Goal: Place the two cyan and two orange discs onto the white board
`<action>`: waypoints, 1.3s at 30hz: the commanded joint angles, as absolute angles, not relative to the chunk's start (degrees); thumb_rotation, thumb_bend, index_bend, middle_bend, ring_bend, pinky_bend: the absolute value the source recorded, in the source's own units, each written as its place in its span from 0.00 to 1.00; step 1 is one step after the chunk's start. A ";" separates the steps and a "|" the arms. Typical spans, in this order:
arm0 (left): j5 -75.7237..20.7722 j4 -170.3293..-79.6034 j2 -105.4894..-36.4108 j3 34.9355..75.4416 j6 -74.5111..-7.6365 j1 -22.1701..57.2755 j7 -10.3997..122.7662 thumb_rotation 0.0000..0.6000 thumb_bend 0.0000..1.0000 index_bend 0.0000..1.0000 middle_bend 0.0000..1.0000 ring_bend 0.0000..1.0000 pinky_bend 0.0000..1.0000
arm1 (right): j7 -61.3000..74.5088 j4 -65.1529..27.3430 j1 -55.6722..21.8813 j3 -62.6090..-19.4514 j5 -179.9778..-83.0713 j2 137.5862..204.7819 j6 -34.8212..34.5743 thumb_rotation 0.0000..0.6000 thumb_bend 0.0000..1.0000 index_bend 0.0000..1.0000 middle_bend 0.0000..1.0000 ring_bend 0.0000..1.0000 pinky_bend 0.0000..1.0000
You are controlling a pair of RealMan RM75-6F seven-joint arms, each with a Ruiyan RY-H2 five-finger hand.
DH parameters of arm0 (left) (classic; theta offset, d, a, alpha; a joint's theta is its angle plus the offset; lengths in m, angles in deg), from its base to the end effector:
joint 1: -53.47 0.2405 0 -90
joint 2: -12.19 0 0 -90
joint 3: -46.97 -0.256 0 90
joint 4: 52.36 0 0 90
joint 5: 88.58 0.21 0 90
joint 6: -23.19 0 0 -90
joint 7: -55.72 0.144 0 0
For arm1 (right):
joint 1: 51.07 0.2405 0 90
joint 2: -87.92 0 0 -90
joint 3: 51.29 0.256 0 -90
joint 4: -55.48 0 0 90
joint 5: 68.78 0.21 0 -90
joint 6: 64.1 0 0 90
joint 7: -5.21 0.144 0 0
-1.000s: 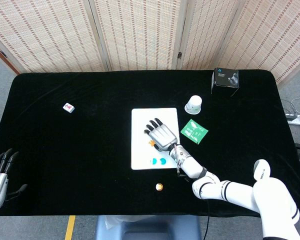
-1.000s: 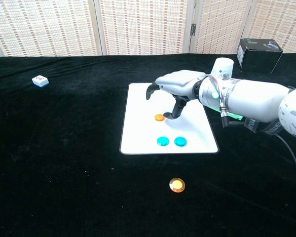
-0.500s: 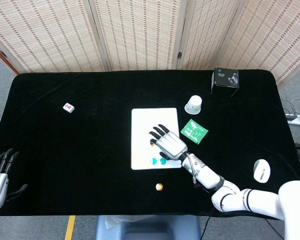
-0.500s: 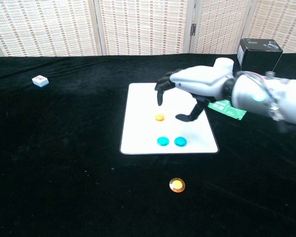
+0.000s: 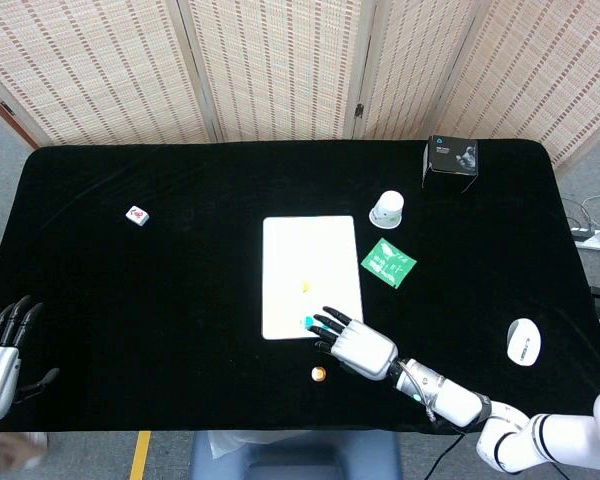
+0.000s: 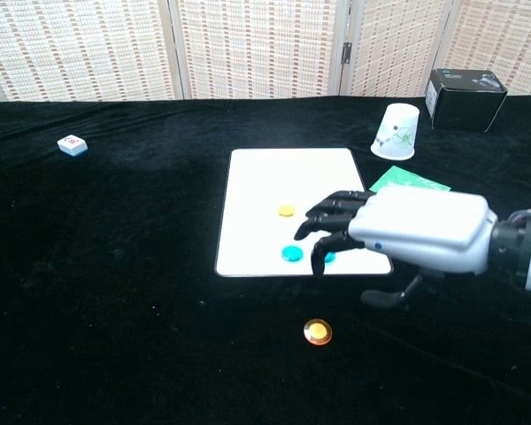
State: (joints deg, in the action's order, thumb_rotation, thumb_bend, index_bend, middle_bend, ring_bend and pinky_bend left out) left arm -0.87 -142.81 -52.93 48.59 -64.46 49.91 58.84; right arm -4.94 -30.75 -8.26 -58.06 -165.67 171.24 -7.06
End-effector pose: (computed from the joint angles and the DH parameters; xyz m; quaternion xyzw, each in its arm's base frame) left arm -0.3151 0.1697 0.1578 -0.6067 -0.3599 -0.3741 0.6020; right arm -0.1577 -0.2620 -0.0280 0.8854 -0.1987 0.3427 0.2430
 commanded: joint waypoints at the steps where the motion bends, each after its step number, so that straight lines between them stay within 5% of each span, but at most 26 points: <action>1: -0.93 -142.79 -52.88 48.54 -64.55 50.03 58.77 1.00 0.22 0.05 0.02 0.01 0.00 | -5.34 -29.73 -8.38 -58.55 -166.63 172.57 -7.54 1.00 0.44 0.35 0.14 0.01 0.00; 39: -1.41 -140.60 -53.58 48.20 -64.91 51.08 56.75 1.00 0.22 0.05 0.02 0.01 0.00 | -8.57 -25.06 -7.30 -57.33 -166.79 179.51 -12.87 1.00 0.45 0.34 0.14 0.00 0.00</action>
State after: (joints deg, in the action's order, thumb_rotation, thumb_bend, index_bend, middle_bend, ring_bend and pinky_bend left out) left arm -1.41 -140.59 -53.58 48.20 -64.91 51.08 56.75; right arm -8.58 -25.06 -7.30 -57.34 -166.80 179.51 -12.86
